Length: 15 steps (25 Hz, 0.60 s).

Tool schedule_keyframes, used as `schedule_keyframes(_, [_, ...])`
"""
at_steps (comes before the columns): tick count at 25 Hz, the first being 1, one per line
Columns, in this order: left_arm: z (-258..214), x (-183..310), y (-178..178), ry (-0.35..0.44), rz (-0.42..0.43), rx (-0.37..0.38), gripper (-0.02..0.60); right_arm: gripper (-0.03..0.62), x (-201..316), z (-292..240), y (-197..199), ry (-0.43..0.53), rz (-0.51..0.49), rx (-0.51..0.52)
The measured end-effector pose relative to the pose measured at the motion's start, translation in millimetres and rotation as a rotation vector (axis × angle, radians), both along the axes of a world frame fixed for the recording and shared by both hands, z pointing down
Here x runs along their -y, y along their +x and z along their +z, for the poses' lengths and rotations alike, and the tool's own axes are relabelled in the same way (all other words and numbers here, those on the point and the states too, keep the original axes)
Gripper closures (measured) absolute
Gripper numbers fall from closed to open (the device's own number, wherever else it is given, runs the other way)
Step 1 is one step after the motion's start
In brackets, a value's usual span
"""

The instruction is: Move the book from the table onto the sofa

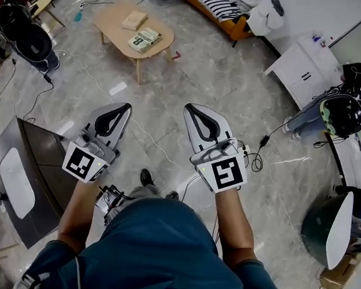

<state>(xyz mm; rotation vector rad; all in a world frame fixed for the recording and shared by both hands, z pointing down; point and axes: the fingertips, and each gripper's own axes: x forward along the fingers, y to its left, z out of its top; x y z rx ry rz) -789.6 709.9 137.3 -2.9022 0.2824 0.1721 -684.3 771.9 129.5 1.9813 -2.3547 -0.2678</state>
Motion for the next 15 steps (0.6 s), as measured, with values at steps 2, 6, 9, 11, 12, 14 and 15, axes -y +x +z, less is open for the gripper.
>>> schedule_keyframes(2, [-1, 14, 5, -0.001, 0.031, -0.009, 0.578, 0.580, 12, -2, 3, -0.002, 0.023, -0.006])
schedule_keyframes(6, [-4, 56, 14, -0.014, 0.069, -0.033, 0.578, 0.580, 49, -4, 10, -0.017, 0.067, -0.027])
schedule_keyframes(9, [-4, 89, 24, -0.024, 0.091, -0.029, 0.578, 0.580, 81, -5, 20, -0.027, 0.091, -0.029])
schedule_keyframes(11, [-3, 102, 26, -0.028, 0.095, -0.032, 0.578, 0.580, 94, -2, 24, -0.032, 0.100, -0.042])
schedule_keyframes(12, [-2, 106, 25, -0.032, 0.093, -0.037, 0.578, 0.580, 97, -2, 24, -0.033, 0.101, -0.047])
schedule_keyframes(14, [0, 112, 25, -0.040, 0.090, -0.042, 0.578, 0.580, 102, -3, 24, -0.037, 0.100, -0.047])
schedule_keyframes(15, [2, 115, 28, -0.045, 0.089, -0.040, 0.578, 0.580, 106, -5, 26, -0.039, 0.099, -0.043])
